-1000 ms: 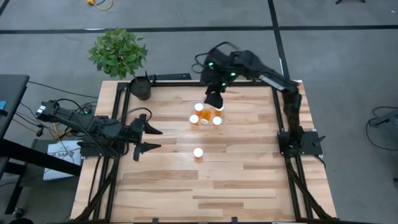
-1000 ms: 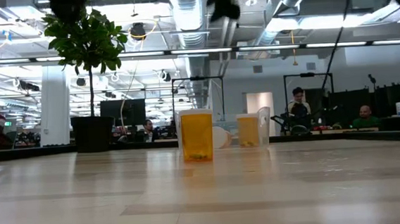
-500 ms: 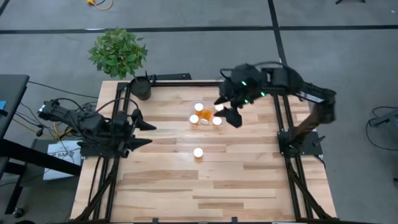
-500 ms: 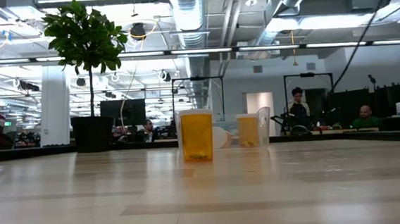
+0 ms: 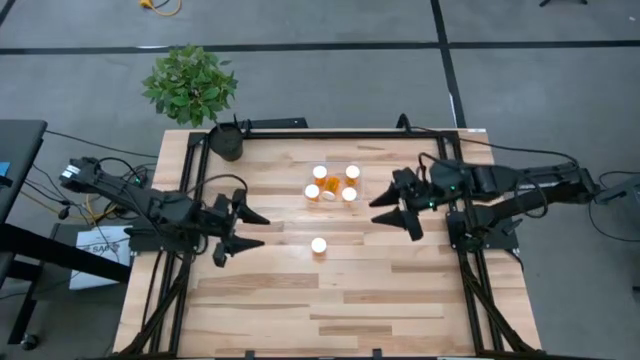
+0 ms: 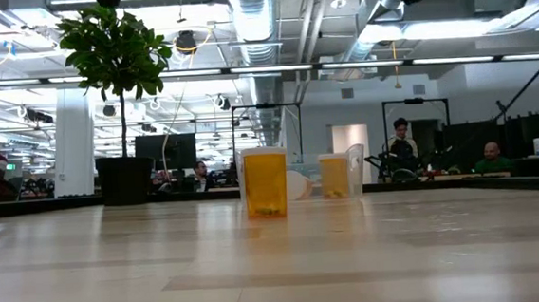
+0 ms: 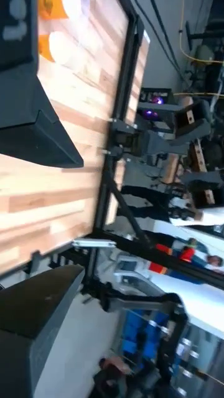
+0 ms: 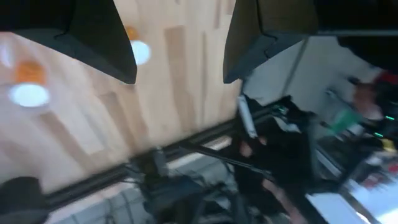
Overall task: Pick and place pill bottles into a basket
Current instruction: Put the orange pill bottle into the transparent bin
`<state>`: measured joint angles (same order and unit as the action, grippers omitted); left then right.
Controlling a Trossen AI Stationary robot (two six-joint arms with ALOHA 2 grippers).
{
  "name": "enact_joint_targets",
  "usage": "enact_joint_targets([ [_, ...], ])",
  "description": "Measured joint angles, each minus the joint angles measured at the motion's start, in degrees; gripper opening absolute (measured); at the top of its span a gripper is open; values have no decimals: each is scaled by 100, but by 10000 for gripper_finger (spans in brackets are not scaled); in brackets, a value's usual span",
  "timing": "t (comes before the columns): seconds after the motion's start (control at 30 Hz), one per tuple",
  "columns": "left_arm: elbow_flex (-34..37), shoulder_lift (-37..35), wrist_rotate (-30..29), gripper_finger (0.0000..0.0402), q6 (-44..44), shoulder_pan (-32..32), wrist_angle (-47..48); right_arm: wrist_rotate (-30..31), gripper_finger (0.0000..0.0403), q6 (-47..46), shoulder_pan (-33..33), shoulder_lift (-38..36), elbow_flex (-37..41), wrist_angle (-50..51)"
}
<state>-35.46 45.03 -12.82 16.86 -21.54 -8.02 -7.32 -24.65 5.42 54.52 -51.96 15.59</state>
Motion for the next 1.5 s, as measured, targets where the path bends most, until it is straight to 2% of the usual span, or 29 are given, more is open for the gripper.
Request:
enact_joint_targets([
  [0.1, 0, 268, -1, 259, -241, 0, -7, -5, 234, -258, 154, -112, 471, -603],
  [0.27, 0, 775, 39, 259, -363, 57, 39, -4, 234, -535, 407, 20, 809, -1083],
  [0.53, -193, 1612, 799, 259, -295, 604, 393, 125, 234, -249, 607, 207, 834, -918],
  [0.7, -834, 2284, 1376, 259, -567, 931, 1103, 149, 234, -238, 505, 154, 830, -741],
  [0.93, -1989, 3425, 1751, 259, -1450, 1308, 2164, 158, 234, -235, 493, -55, 828, -240],
  [1.2, -3372, 4863, 2701, 259, -1919, 1782, 3284, 770, 234, -186, 493, -570, 826, 197],
  [1.37, -3852, 5463, 2756, 259, -2247, 1775, 3703, 766, 234, -23, 495, -797, 826, 261],
  [1.5, -3956, 5631, 2697, 259, -2321, 1781, 3710, 873, 234, -19, 495, -928, 821, 447],
])
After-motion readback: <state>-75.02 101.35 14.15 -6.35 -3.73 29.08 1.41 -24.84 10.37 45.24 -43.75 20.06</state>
